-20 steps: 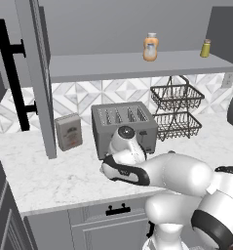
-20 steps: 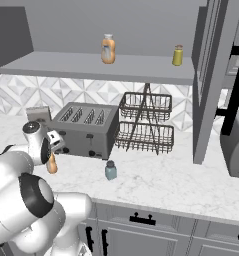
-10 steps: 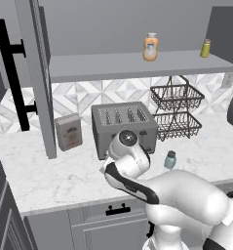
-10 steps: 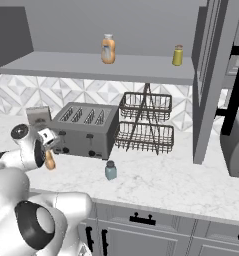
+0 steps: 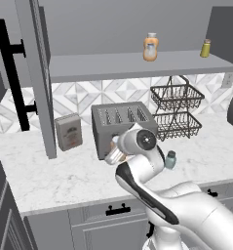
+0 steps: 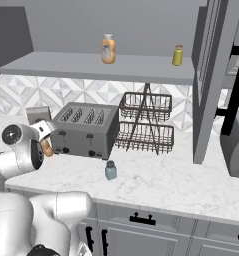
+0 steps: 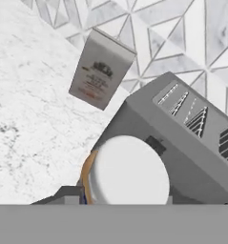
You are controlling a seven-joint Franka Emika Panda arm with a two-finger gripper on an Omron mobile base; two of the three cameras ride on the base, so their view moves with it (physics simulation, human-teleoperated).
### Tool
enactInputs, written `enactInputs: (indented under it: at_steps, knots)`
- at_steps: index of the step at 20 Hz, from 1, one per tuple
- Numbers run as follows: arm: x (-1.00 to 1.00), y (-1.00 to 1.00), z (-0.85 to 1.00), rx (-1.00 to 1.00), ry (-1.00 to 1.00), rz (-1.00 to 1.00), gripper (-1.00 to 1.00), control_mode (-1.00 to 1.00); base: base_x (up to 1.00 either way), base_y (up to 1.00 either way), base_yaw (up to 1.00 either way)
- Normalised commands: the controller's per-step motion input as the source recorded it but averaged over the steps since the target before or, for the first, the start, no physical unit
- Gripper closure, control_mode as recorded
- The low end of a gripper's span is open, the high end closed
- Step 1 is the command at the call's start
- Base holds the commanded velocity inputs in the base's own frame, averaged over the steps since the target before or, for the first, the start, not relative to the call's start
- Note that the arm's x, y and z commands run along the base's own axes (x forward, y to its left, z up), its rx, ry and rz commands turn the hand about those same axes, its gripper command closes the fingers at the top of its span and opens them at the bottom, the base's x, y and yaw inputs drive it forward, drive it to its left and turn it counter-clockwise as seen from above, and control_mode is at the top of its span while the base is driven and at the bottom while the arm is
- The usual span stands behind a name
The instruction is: Put the shaker and condiment bottle from the counter next to their counterparts in the cabinet.
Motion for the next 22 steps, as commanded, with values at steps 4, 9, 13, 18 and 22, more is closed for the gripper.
enactInputs:
  at_steps: [4,9,13,18,22]
  knots:
    - [0.00,-0.28,0.82,0.18,-0.05,-0.14,1.00,-1.00,0.00,0.00,0.00]
    - [0.00,-0.32,0.56,0.13,0.00,-0.22,1.00,-1.00,0.00,0.00,0.00]
    - [0.00,-0.24,0.76,0.07,0.00,-0.21,1.00,-1.00,0.00,0.00,0.00]
    - [-0.01,-0.19,0.84,0.10,0.00,-0.19,1.00,-1.00,0.00,0.00,0.00]
    - [0.00,-0.22,0.94,0.21,0.00,-0.18,1.00,-1.00,0.00,0.00,0.00]
